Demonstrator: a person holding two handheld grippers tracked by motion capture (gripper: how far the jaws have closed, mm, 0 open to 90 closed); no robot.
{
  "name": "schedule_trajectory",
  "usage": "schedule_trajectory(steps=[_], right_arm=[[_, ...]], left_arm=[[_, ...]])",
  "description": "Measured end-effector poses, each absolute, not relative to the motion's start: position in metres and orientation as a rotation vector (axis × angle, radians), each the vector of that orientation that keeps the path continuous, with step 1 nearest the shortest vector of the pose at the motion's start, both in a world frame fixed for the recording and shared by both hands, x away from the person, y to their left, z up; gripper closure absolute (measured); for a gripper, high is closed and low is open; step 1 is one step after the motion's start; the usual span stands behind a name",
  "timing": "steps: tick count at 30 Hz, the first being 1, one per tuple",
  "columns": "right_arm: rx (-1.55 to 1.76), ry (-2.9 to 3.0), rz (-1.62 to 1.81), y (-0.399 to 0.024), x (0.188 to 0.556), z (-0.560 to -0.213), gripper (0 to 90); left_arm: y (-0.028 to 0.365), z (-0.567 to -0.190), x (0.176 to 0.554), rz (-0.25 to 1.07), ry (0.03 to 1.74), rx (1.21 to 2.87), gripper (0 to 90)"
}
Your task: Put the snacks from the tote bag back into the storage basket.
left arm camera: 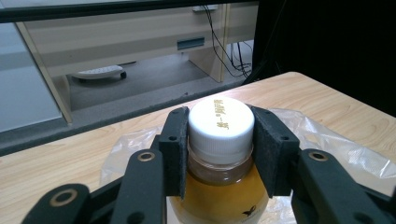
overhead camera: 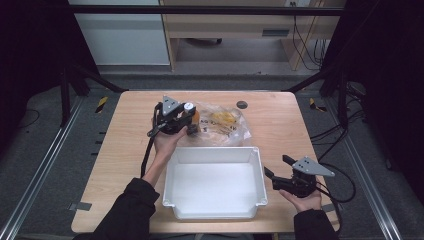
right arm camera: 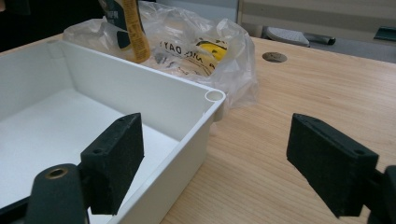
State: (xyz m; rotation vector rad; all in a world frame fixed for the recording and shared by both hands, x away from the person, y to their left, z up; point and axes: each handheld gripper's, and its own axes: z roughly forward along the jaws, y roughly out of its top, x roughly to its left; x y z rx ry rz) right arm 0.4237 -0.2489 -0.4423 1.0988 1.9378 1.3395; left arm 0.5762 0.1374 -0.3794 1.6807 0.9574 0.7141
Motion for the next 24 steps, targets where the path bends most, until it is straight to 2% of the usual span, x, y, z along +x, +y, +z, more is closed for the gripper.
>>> schedule_trajectory(steps=[24], right_arm=[[1.098,1.936,1.339,-0.249,0.423,-0.442,19.0]], left_arm=[[0.144,-0.352,0.561,0.719,0.914,1.642,59.1]])
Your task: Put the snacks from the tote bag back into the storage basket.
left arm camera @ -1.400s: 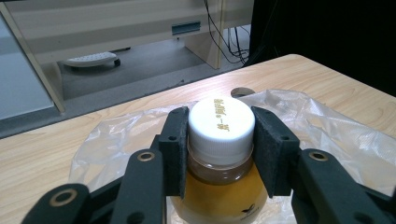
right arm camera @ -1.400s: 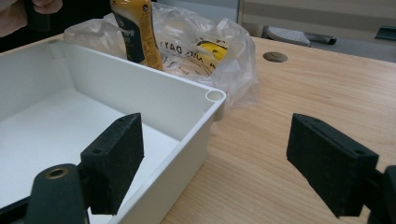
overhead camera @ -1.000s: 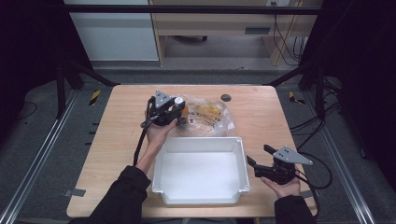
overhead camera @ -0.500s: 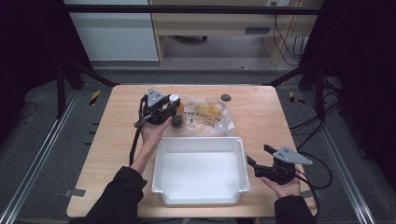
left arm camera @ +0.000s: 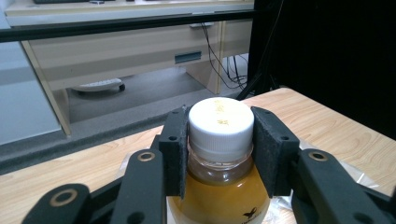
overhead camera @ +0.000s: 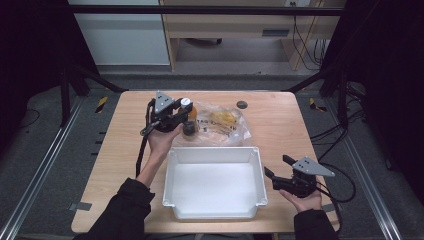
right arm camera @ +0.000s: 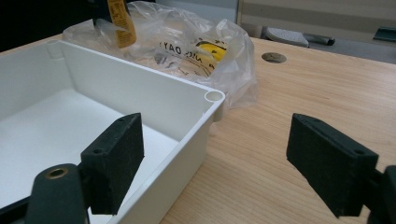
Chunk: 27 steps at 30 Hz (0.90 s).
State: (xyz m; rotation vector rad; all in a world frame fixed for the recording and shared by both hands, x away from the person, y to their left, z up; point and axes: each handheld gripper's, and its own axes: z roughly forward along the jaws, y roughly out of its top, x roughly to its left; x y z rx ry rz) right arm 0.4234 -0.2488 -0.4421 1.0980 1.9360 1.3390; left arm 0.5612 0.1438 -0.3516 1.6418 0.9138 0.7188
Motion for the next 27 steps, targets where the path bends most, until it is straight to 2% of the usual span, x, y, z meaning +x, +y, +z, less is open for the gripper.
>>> schedule_trajectory(steps=[27], right_arm=[[1.097,1.934,1.342,-0.249,0.423,-0.442,19.1]], left_arm=[[0.152,-0.312,0.548,0.761,0.878,1.589,59.1]])
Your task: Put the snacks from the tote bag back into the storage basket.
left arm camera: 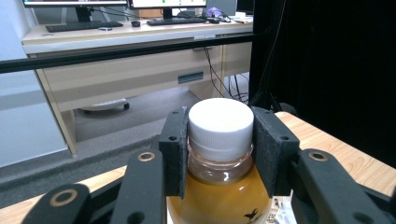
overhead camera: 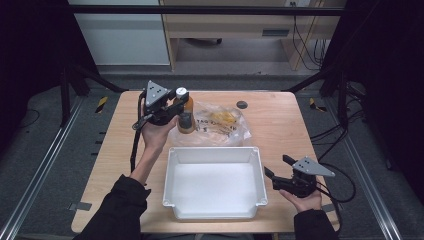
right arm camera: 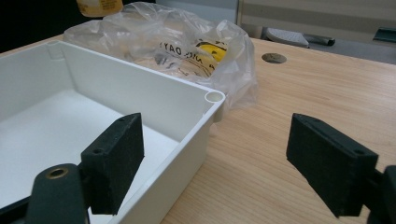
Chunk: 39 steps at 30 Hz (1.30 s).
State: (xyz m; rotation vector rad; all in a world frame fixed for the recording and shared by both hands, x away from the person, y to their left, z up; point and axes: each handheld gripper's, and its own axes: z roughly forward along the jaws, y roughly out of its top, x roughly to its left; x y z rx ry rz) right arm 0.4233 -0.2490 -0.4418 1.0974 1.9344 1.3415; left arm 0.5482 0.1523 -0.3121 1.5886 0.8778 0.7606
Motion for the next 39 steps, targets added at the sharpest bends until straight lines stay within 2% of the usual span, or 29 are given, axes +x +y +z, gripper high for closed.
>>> schedule_trajectory(steps=[16,39], right_arm=[[1.098,1.933,1.341,-0.249,0.423,-0.442,19.2],[1.099,1.932,1.341,-0.249,0.422,-0.441,19.2]], left_arm=[[0.155,-0.302,0.522,0.739,0.843,1.578,59.0],[0.149,-0.312,0.484,0.686,0.778,1.603,59.1]])
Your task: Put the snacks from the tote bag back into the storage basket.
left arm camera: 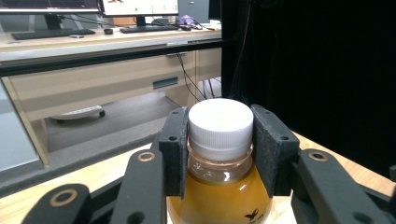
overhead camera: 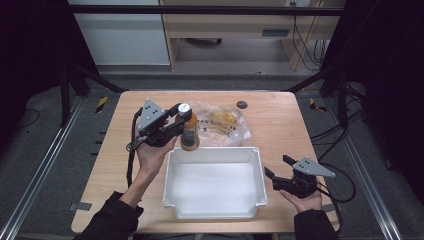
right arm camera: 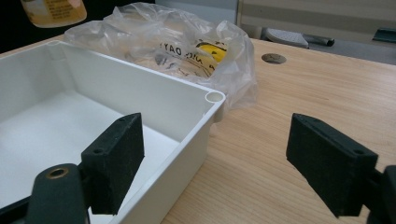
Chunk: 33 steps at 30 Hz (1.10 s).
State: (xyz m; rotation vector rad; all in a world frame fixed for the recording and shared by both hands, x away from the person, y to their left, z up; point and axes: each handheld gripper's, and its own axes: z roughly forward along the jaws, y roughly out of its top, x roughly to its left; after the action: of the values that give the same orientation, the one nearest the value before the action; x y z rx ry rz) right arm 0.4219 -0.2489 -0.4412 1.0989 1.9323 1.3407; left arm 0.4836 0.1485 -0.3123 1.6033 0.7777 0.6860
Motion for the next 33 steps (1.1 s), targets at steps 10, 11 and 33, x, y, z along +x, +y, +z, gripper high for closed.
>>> schedule_trajectory(steps=[10,11,33], right_arm=[[1.098,1.932,1.342,-0.249,0.422,-0.441,19.2],[1.098,1.932,1.342,-0.249,0.421,-0.441,19.2],[1.098,1.93,1.344,-0.249,0.421,-0.441,19.3]], left_arm=[[0.146,-0.32,0.47,0.66,0.755,1.624,59.1],[0.146,-0.321,0.469,0.658,0.754,1.626,59.1],[0.137,-0.347,0.45,0.609,0.73,1.69,59.1]])
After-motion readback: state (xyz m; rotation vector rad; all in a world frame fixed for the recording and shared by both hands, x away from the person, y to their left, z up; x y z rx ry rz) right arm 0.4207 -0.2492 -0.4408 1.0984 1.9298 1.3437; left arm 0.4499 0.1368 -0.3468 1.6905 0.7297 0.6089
